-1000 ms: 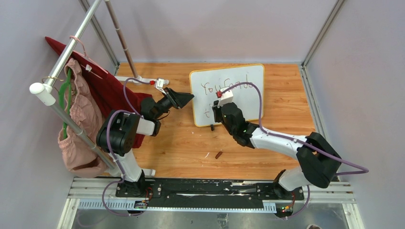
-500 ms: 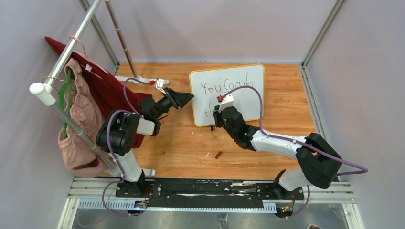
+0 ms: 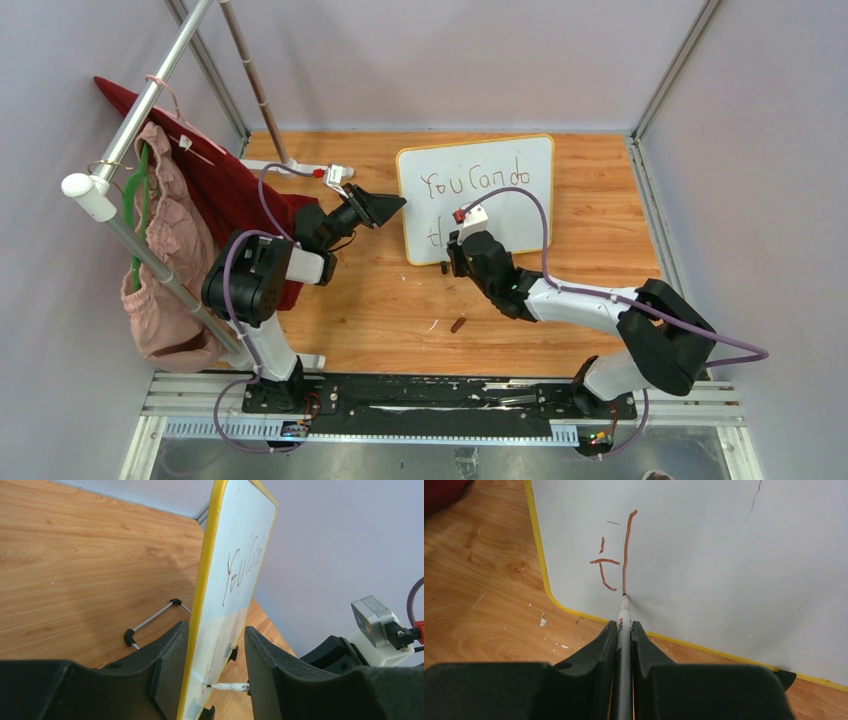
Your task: Write a sentence on the whiteboard
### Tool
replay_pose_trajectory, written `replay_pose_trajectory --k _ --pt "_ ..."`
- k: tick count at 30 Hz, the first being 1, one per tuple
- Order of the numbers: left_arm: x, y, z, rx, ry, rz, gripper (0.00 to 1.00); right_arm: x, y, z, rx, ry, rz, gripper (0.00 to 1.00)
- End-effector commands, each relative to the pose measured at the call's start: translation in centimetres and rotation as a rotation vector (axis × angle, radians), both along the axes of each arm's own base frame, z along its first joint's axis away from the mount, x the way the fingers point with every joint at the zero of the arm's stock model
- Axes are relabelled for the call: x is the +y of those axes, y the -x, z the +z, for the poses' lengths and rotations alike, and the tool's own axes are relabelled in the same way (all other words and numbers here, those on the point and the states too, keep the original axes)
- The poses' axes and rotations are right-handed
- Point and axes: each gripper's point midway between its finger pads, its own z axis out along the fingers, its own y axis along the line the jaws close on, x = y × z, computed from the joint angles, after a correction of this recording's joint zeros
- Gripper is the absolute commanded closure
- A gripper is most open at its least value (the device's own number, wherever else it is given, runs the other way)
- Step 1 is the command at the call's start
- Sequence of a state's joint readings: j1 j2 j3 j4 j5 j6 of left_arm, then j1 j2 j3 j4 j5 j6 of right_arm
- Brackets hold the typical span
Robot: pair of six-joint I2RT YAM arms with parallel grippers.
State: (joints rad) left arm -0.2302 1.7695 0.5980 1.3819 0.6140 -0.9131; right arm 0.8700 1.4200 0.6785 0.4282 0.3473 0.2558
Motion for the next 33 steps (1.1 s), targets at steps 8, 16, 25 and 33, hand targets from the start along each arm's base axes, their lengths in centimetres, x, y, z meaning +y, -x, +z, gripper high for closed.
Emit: replay_pose_trajectory --k 8,16,25,33 --pt "-0.1 0.6 -1.2 0.055 0.011 -0.026 0.50 0.3 -1.2 2.3 -0.051 0.010 -0.028 1.00" --pt "-0.2 0.6 -1.1 0.054 0.012 -0.027 0.50 0.3 -2.2 3.5 -0.076 0.007 -0.039 1.00" --pt "-0.2 0.6 -1.2 0.055 0.010 -0.027 0.50 -0.8 -2.9 3.7 -0.080 0.012 -0.067 1.00" --pt "-0.2 0.6 -1.2 0.056 0.009 -0.028 0.50 -2.0 -2.7 3.3 -0.074 0.019 -0.091 1.00"
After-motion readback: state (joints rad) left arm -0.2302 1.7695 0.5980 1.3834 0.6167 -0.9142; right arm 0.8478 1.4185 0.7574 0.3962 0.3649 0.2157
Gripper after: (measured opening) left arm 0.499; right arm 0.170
